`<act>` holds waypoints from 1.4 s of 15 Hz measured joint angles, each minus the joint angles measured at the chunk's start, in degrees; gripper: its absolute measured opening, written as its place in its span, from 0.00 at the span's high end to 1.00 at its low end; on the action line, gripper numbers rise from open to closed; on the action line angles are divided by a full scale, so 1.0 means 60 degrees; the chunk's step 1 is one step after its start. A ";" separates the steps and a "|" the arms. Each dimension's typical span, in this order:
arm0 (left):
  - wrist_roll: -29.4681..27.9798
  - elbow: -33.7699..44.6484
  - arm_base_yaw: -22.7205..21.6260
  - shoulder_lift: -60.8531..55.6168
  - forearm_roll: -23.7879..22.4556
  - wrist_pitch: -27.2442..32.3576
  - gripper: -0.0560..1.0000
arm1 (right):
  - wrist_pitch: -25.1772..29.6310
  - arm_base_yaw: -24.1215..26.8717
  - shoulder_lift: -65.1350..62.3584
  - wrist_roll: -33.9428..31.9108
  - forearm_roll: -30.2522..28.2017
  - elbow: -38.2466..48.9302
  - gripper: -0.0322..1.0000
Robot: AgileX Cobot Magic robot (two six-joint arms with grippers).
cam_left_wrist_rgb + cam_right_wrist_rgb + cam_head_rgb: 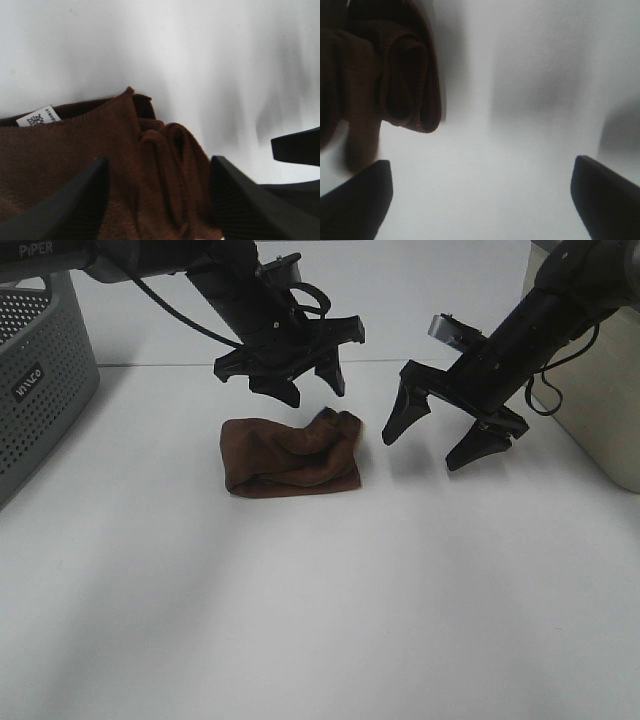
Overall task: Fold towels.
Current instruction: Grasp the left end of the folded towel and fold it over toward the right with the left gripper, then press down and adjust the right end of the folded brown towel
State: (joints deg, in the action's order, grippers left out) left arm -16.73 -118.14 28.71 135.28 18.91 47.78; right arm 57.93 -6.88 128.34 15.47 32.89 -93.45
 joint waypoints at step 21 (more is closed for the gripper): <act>-0.0010 -0.2807 -0.1700 0.0000 -0.3237 0.3591 0.29 | -0.1041 -0.1681 0.1060 0.2015 0.5510 -0.0783 0.09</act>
State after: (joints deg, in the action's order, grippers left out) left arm -16.79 -134.99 18.51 135.28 -0.52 69.33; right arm 51.68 -16.96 134.70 27.56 65.95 -98.15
